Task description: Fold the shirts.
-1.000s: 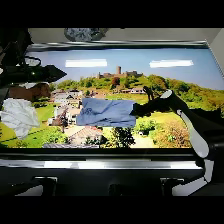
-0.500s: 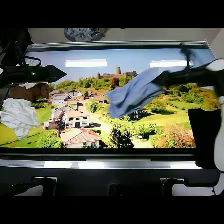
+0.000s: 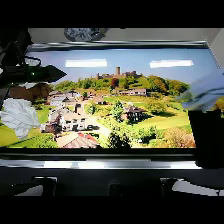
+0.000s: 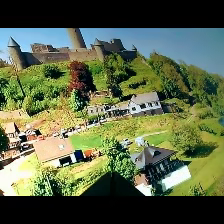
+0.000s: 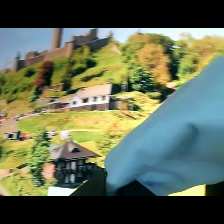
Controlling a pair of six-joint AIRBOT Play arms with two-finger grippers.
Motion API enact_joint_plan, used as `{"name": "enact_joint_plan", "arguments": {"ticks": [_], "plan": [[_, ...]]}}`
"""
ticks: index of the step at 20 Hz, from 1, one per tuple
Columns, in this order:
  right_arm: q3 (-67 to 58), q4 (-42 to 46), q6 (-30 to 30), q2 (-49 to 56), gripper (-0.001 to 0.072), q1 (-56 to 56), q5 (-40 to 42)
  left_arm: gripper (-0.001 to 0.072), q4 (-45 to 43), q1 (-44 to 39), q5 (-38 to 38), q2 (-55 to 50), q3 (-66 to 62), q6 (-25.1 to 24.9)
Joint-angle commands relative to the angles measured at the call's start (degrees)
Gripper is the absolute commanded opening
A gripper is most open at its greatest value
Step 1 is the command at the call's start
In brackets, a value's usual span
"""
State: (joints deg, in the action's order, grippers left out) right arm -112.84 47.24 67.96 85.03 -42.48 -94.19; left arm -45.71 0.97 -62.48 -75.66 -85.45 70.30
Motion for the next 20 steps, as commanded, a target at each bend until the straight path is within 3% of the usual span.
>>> {"name": "enact_joint_plan", "arguments": {"ticks": [1,4,9,12,14,18,20], "plan": [[-1.0,11.9,-2.5,-0.2,0.0046,-7.1,-1.3,0.0033,0.0,-0.1,-1.8,0.0,0.0,-0.1],[-1.0,15.7,-3.7,-0.2,0.0046,-7.7,2.0,0.0033,0.0,-0.1,-2.5,0.0,0.0,-0.1],[-1.0,0.7,-3.6,-0.2,0.0046,-7.7,16.1,0.0033,0.0,-0.1,-2.5,0.0,0.0,-0.1],[-1.0,1.4,-2.3,-0.3,0.0046,-7.7,16.4,0.0033,0.0,-0.1,-2.5,0.0,0.0,-0.1],[-1.0,7.1,-2.4,-0.3,0.0047,-7.7,10.4,0.0033,0.0,-0.1,-2.5,0.0,0.0,-0.1],[-1.0,33.4,-2.4,-0.3,0.0047,-7.7,-6.8,0.0033,0.0,-0.1,-2.7,0.0,0.0,-0.1],[-0.2,42.3,-3.8,-0.3,0.0047,-7.7,-12.0,0.0033,0.0,-0.1,-2.7,0.0,0.0,-0.9]]}}
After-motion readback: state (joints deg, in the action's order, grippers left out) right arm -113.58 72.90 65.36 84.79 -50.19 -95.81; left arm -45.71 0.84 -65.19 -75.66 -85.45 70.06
